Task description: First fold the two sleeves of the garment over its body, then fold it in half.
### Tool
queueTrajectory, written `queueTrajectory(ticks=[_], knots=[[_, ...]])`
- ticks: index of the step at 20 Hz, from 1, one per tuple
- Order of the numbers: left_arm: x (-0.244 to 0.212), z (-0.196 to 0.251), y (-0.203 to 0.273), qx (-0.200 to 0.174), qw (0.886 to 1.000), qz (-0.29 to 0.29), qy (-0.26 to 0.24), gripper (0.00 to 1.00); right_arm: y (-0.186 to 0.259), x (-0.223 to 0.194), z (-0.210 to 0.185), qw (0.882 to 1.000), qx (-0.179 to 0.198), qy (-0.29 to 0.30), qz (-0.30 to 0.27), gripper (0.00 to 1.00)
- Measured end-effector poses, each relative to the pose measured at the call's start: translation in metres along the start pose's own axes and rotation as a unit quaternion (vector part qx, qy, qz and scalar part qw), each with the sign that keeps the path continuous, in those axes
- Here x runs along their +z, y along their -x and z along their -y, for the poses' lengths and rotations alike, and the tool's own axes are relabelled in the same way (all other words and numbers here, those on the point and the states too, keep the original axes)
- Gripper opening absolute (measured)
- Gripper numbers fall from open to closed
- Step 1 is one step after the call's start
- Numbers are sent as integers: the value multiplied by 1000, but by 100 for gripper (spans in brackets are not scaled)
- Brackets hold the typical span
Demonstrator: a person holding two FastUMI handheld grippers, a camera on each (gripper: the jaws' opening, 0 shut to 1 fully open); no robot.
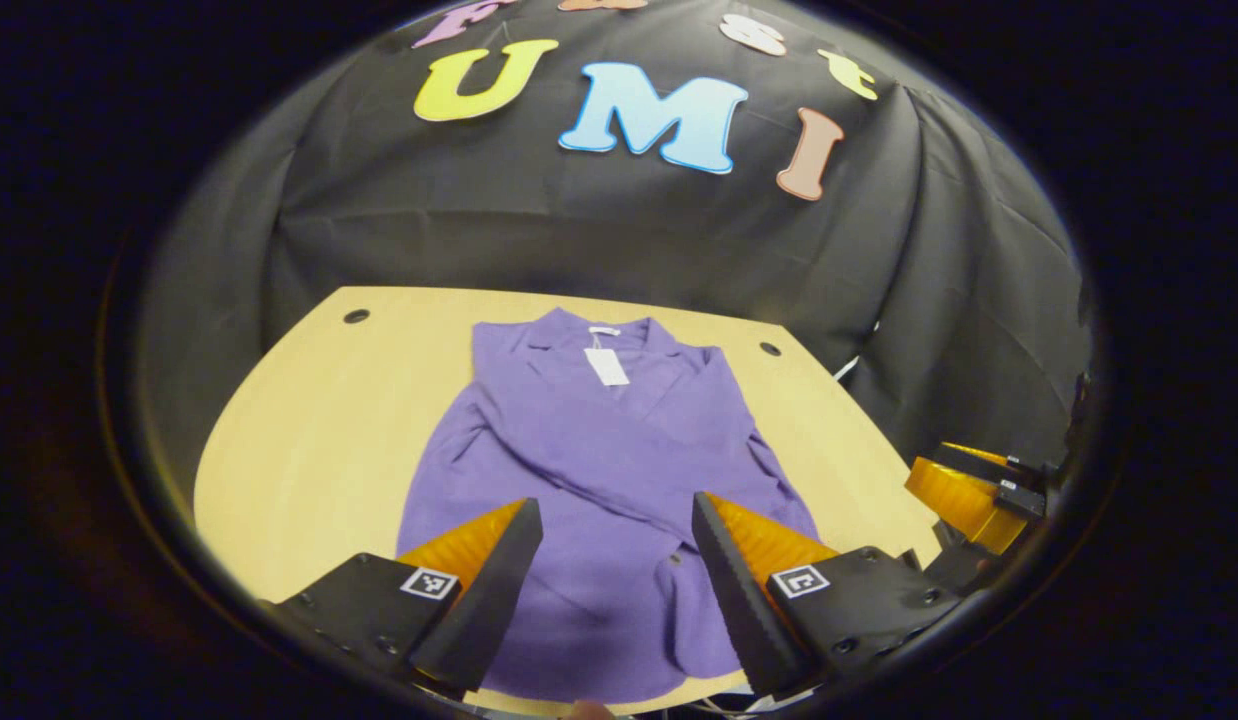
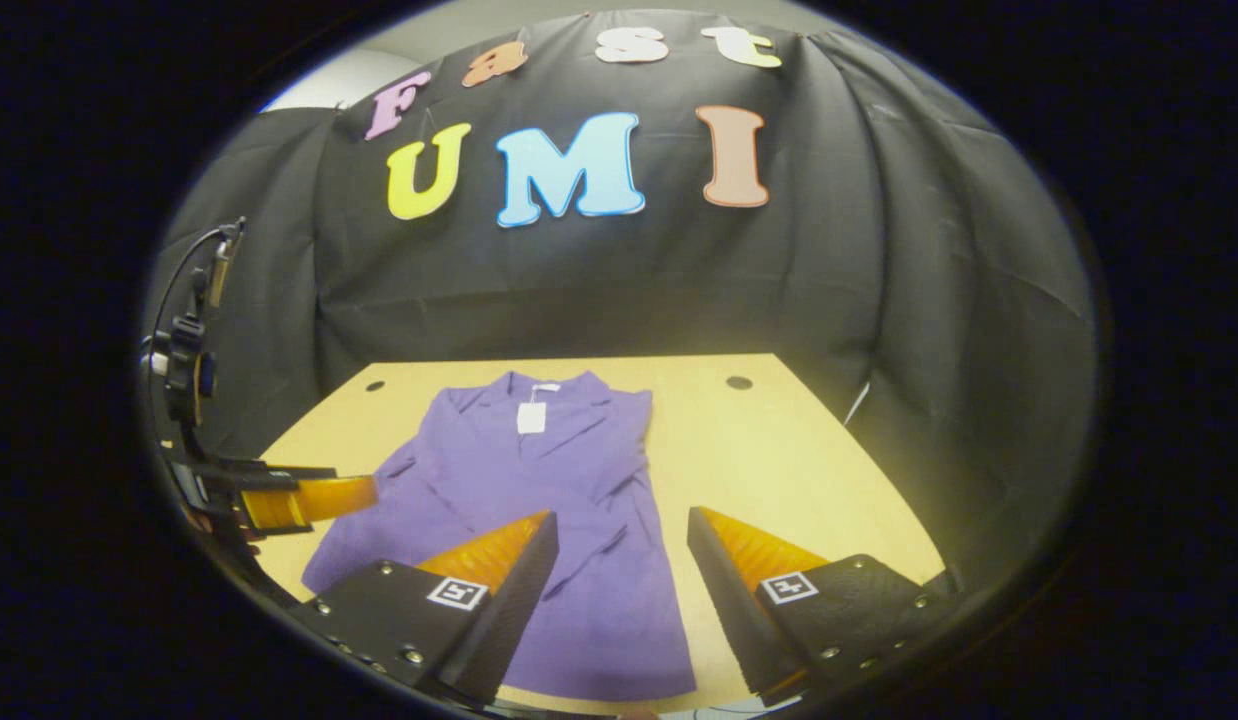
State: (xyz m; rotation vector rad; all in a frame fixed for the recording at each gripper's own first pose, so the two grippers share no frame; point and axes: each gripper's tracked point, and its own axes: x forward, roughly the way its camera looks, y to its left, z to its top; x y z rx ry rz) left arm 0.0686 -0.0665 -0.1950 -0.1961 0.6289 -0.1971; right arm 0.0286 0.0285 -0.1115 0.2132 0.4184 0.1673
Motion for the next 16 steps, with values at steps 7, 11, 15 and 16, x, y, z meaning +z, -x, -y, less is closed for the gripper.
queueTrajectory(ticks=[7,11,15,16], knots=[[-75,-91,30,39,998,-54,10,95,7,-80,5,994,-24,-23,-100,84],[-119,-123,31,52,994,-93,13,95,9,-131,15,985,-39,-35,-167,84],[-144,-147,34,63,992,-113,9,95,11,-162,27,976,-58,-24,-207,84],[-148,-152,34,65,991,-115,11,95,11,-166,29,975,-61,-29,-214,84]])
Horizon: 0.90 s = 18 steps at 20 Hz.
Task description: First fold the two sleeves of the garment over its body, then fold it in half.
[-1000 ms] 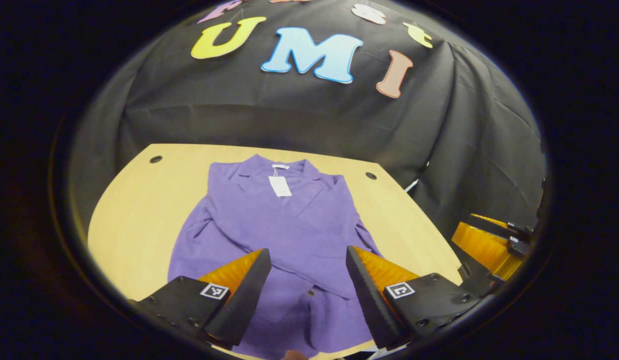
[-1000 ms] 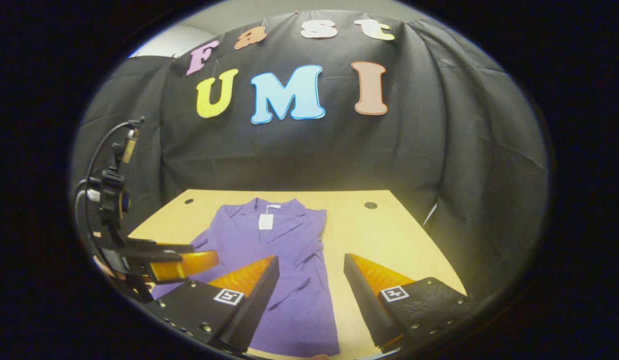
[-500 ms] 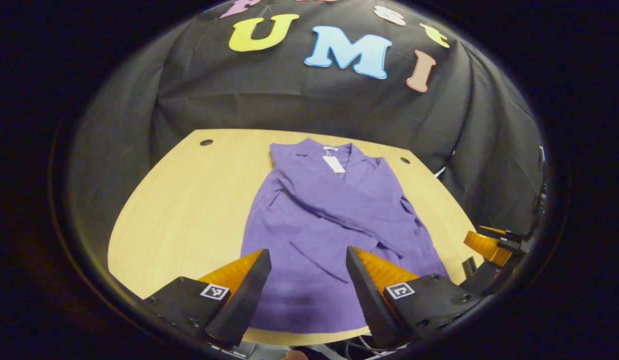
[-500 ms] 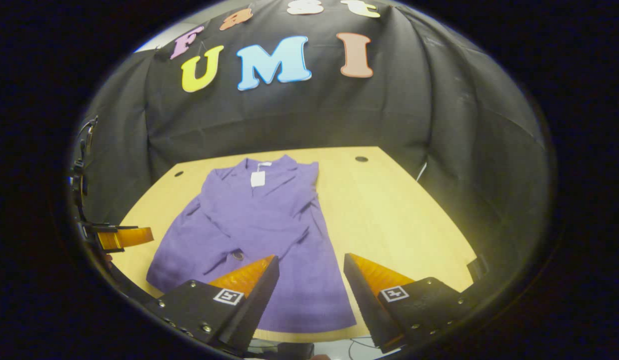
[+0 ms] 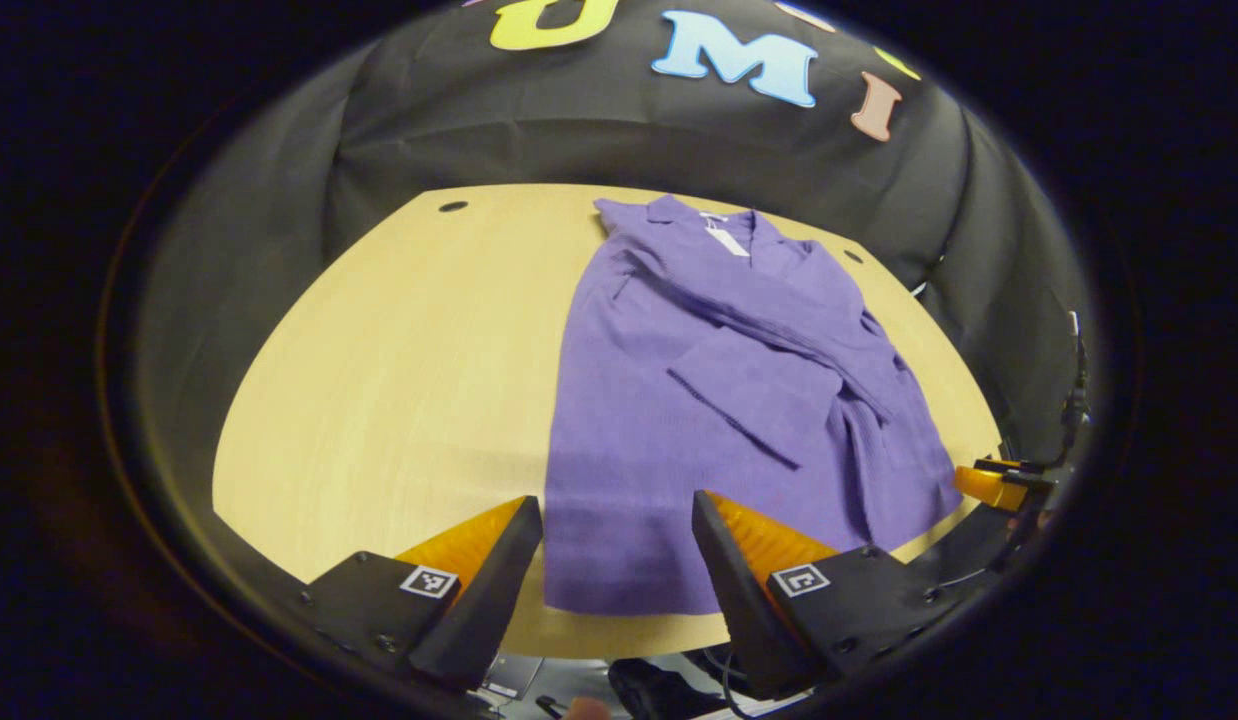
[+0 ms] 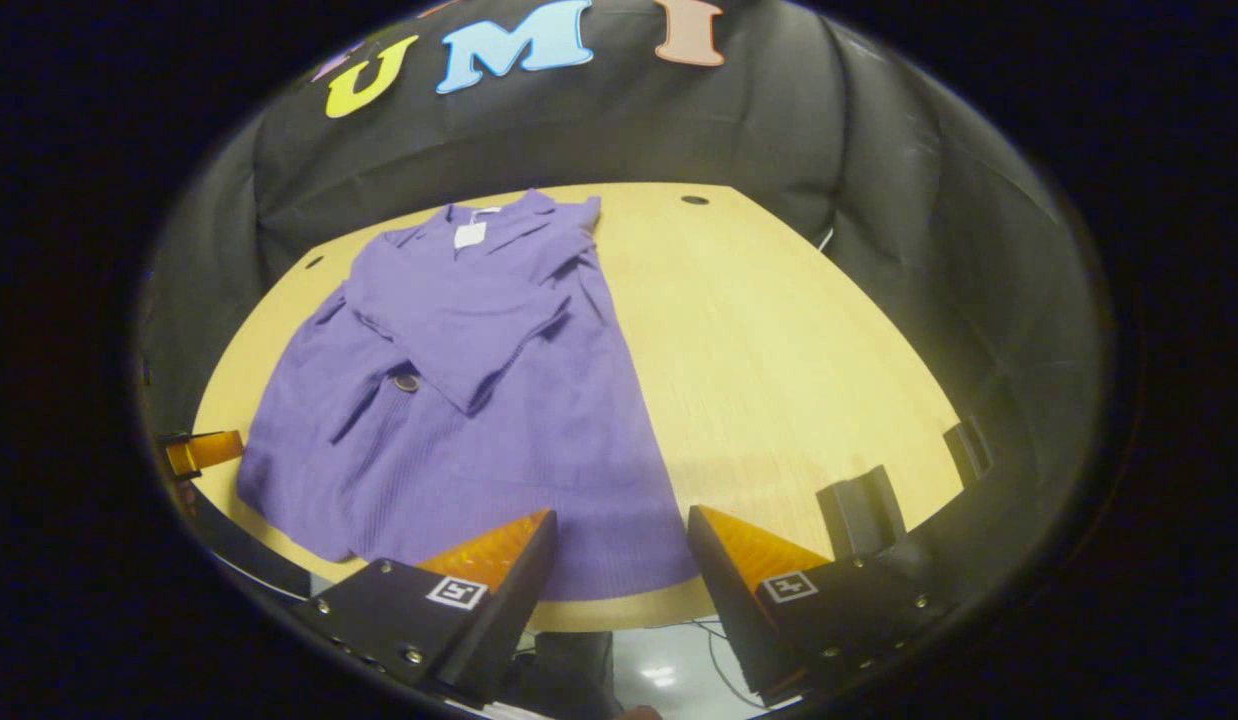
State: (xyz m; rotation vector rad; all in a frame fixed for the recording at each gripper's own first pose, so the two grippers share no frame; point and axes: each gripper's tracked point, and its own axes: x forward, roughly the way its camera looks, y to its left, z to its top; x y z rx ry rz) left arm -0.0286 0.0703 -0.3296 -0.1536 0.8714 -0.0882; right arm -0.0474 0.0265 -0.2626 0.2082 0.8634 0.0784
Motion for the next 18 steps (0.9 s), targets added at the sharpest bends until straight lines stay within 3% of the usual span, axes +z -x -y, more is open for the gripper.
queueTrajectory(ticks=[3,5,7,8,13,16,18], knots=[[-8,-17,-6,7,1000,-5,8,99,-7,-6,2,999,2,-36,-16,82],[-15,-18,-8,1,1000,-8,13,96,-13,-10,0,998,8,-48,-32,84],[-21,-17,-13,5,1000,-15,10,100,-14,-10,-3,999,7,-37,-34,86],[-21,-19,-16,11,1000,-12,1,98,-14,-9,-6,999,8,-31,-33,92],[-25,6,-21,15,1000,-15,-22,95,-14,-18,-14,999,-3,-1,-43,99],[-32,10,-23,34,997,-17,-64,95,-15,-19,-16,999,-6,-4,-42,100],[-32,14,-22,37,997,-18,-58,96,-15,-20,-16,999,-7,-5,-43,100]])
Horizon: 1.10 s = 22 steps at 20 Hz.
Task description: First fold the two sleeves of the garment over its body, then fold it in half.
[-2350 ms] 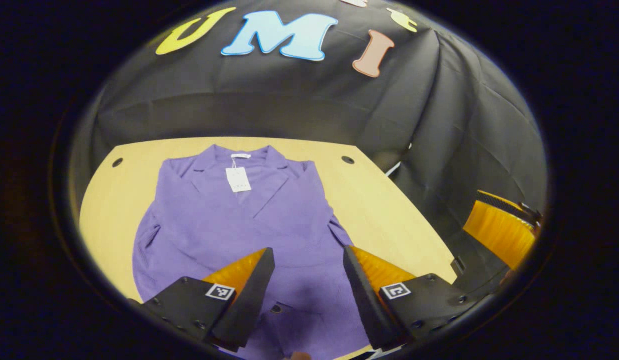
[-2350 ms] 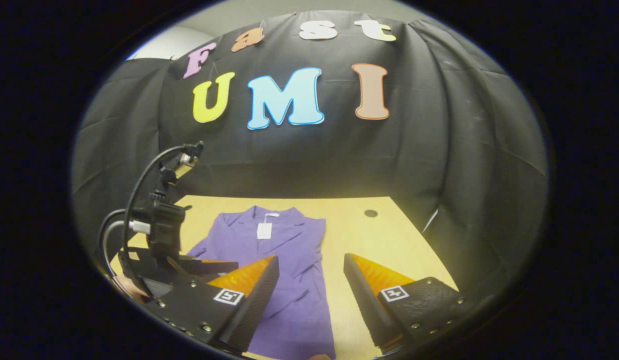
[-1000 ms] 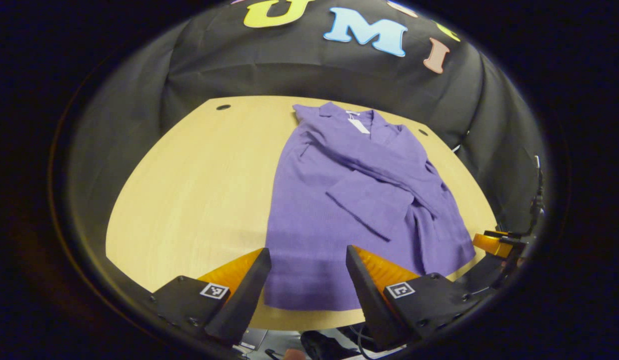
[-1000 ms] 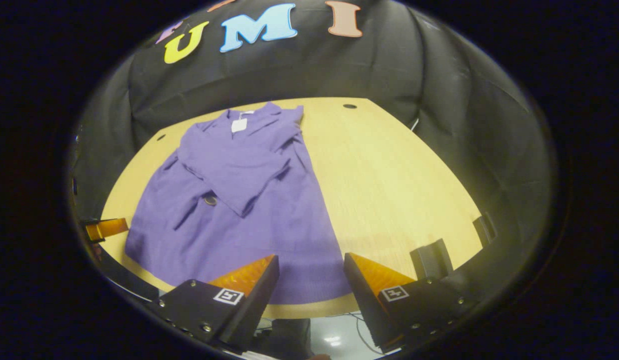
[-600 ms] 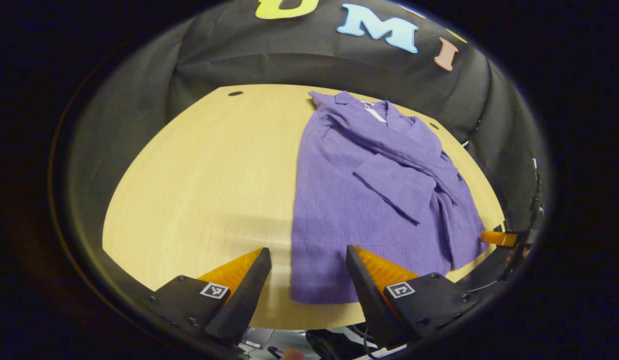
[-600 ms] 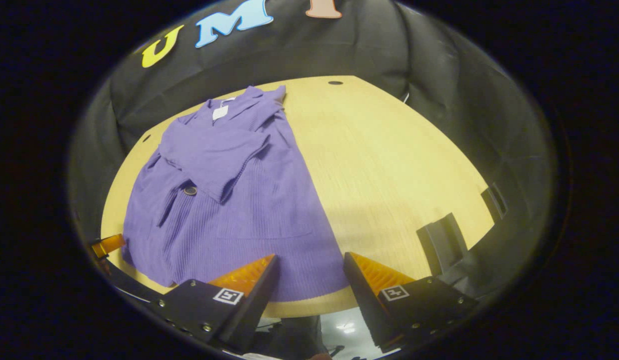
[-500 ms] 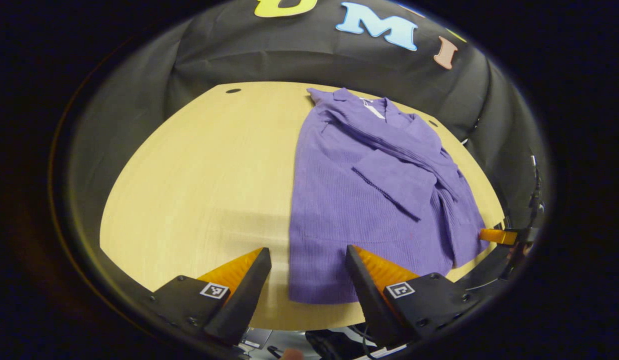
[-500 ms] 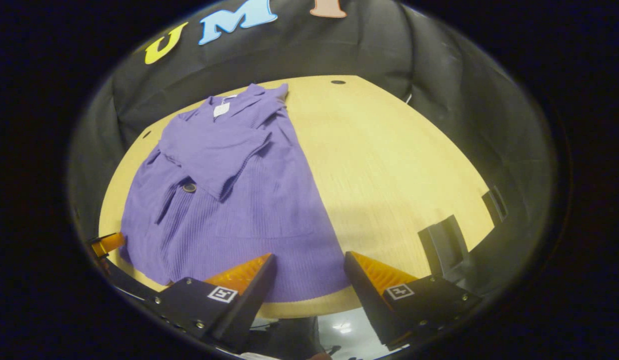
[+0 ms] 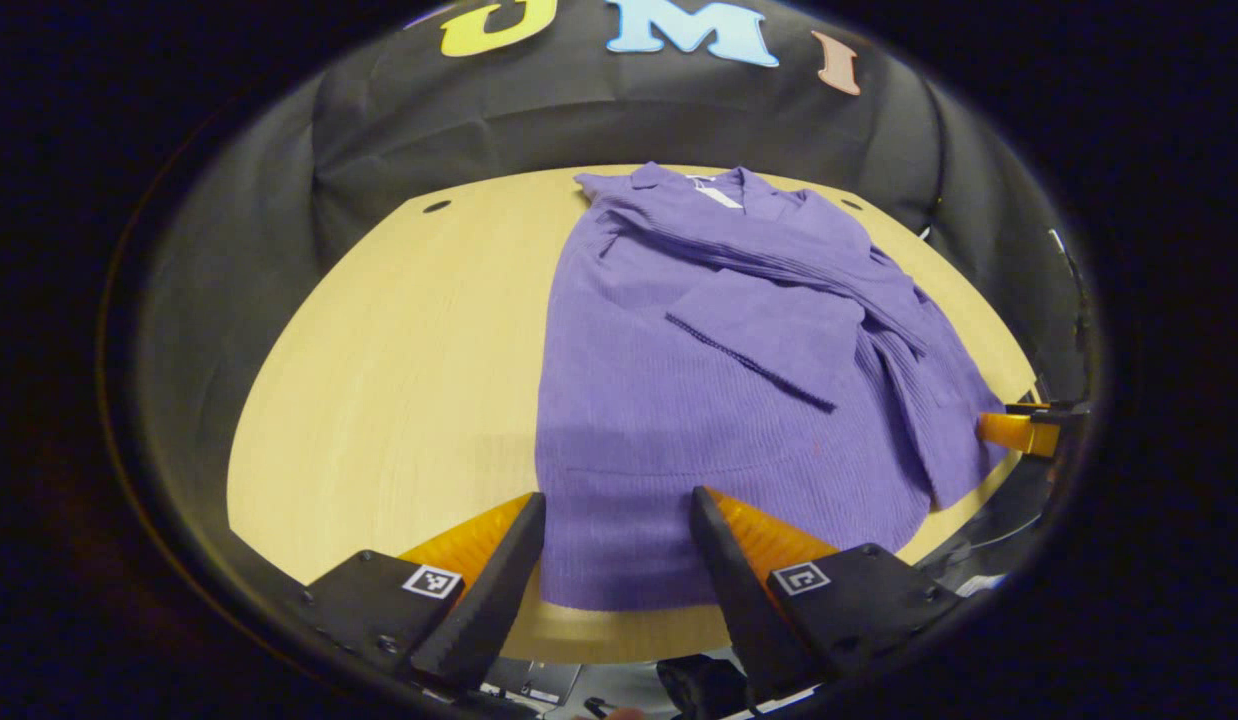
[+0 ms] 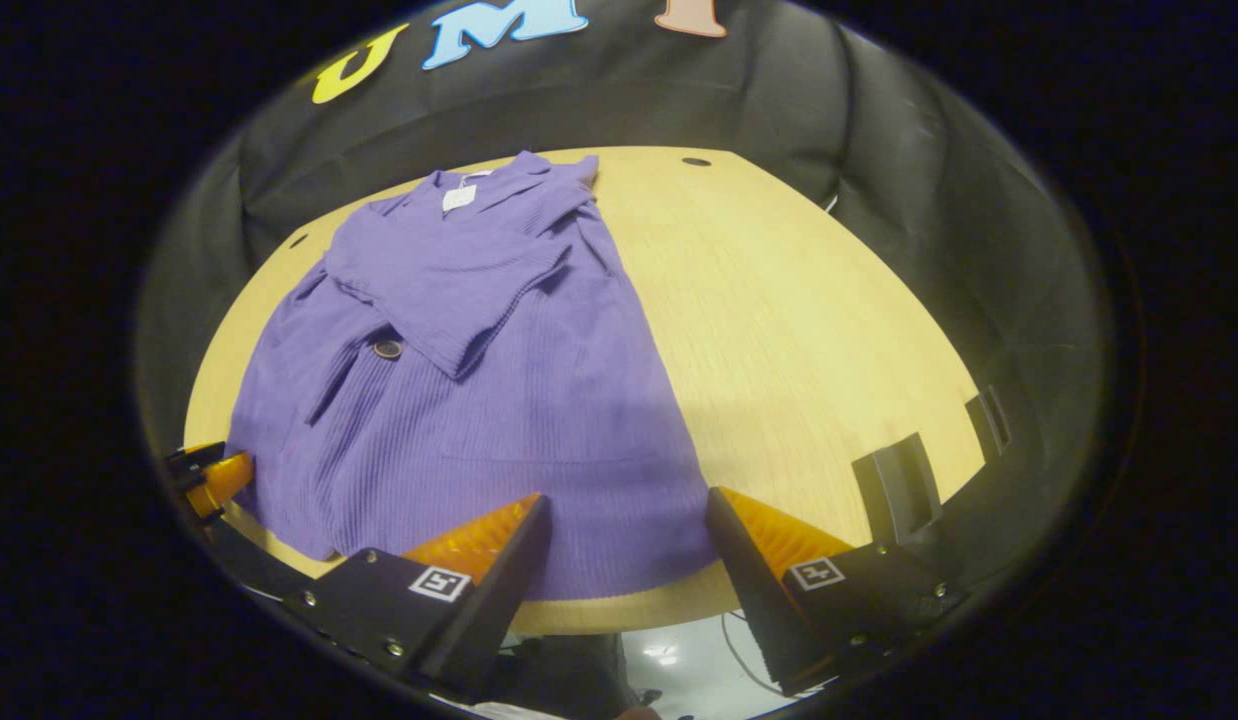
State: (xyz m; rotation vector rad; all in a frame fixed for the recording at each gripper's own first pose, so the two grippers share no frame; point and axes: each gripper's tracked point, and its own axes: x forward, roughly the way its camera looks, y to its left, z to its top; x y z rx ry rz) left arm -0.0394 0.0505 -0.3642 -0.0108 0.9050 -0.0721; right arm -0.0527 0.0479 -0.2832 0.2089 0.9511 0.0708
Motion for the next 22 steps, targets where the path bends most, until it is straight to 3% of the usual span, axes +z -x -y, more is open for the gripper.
queueTrajectory(ticks=[1,2,3,4,7,8,11,12,13,14,15,16,19,20,22], knots=[[1,-1,-1,1,1000,-1,1,92,0,-1,-1,1000,1,3,-3,100],[1,0,-1,1,1000,-2,-2,92,0,-1,-1,1000,1,5,-4,94],[-1,4,-1,-1,1000,-2,-4,89,0,-2,-2,1000,2,4,-7,100],[-1,8,-1,-3,1000,0,-6,85,0,-2,-2,1000,5,1,-10,100],[0,20,-1,-6,1000,5,-8,57,0,-1,-6,1000,6,-1,-12,95],[1,24,-2,-7,1000,9,-6,48,1,-1,-7,1000,4,-1,-9,75],[2,29,-3,-2,1000,18,15,21,-1,0,-15,1000,10,-5,4,75],[2,29,-3,-2,1000,18,15,19,-1,0,-15,1000,5,-10,6,39],[2,31,-3,-3,1000,20,23,19,-1,-1,-17,1000,2,0,5,39],[2,30,-2,-2,999,19,31,11,-1,1,-20,1000,7,13,5,39],[2,29,-1,-4,999,18,31,11,-3,0,-24,1000,8,1,6,38],[3,29,-3,-1,999,16,39,10,-3,0,-25,1000,6,-5,5,8],[3,33,-1,-8,999,13,35,7,-4,5,-24,1000,16,0,2,9],[4,35,-1,-17,999,12,35,7,5,3,-24,1000,25,-3,-2,3],[7,38,-1,-42,997,9,62,7,-1,4,-24,999,40,-16,-9,3]])
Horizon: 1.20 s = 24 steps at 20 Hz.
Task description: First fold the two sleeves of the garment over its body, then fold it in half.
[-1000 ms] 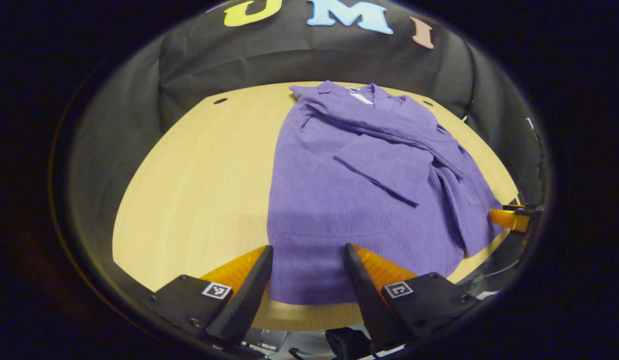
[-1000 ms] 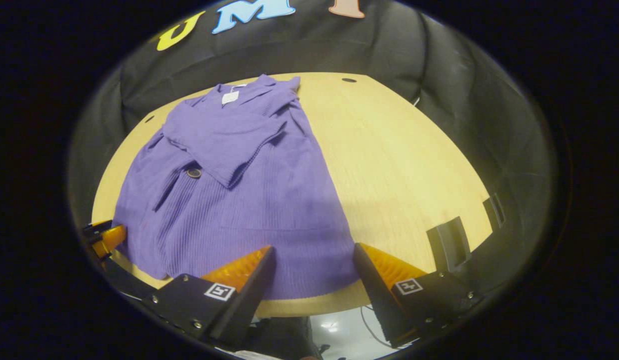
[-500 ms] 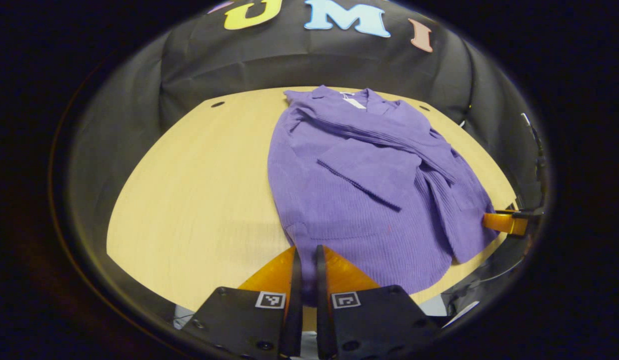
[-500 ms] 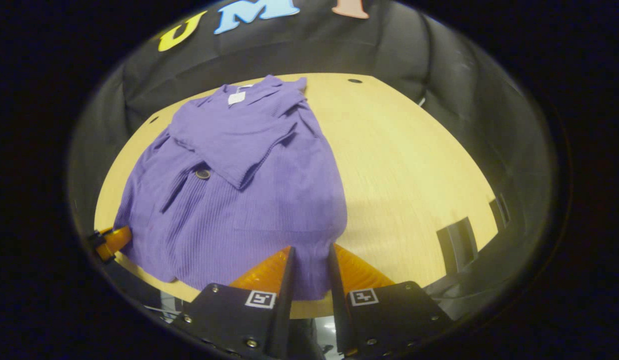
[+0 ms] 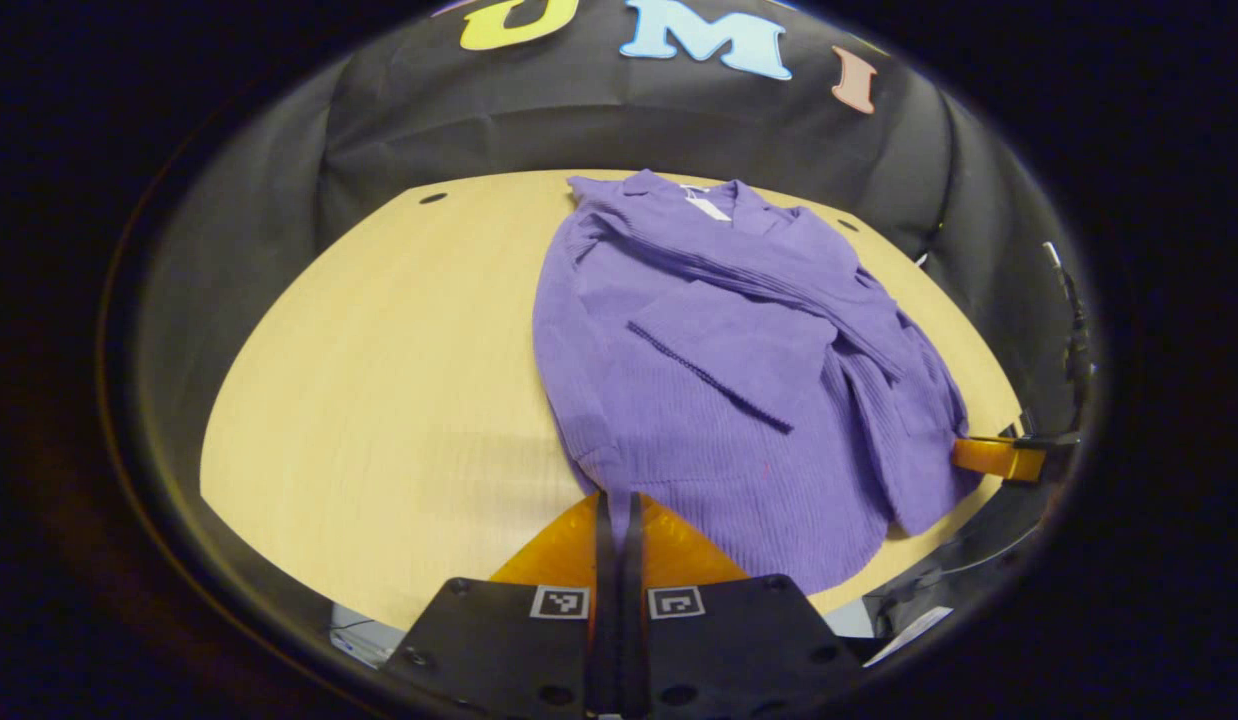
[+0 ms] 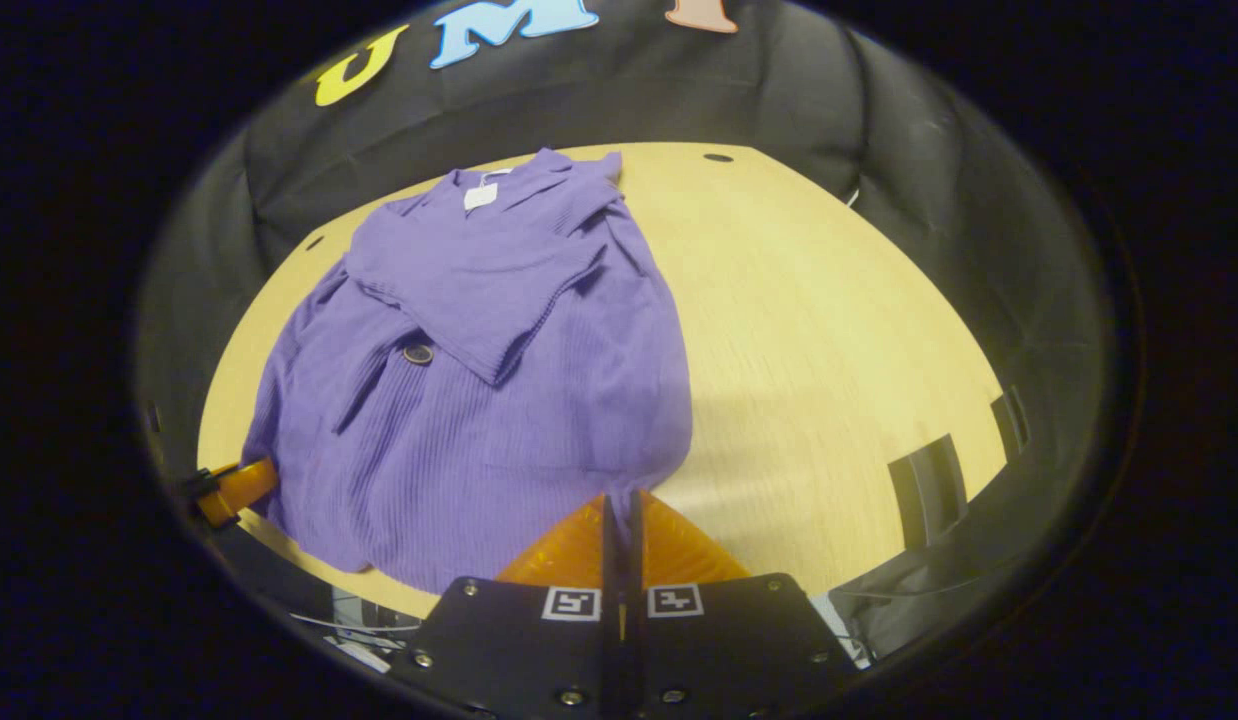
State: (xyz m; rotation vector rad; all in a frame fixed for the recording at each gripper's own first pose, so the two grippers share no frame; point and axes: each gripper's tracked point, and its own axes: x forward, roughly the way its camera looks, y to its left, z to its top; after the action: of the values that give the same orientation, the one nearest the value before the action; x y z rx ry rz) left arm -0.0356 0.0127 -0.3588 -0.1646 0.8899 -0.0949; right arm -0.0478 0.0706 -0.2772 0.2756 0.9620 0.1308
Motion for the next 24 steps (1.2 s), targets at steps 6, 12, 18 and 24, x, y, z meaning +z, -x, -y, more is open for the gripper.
queueTrajectory(ticks=[6,12,18,24], knots=[[9,-1,8,-55,991,-19,124,7,9,8,0,995,57,-82,-14,2],[51,18,41,-99,979,8,178,7,41,53,-13,986,128,-102,19,2],[109,47,61,-111,971,54,204,6,57,127,-31,975,203,-79,51,1],[194,71,74,-131,965,127,188,6,69,194,-27,966,232,-65,91,1]])
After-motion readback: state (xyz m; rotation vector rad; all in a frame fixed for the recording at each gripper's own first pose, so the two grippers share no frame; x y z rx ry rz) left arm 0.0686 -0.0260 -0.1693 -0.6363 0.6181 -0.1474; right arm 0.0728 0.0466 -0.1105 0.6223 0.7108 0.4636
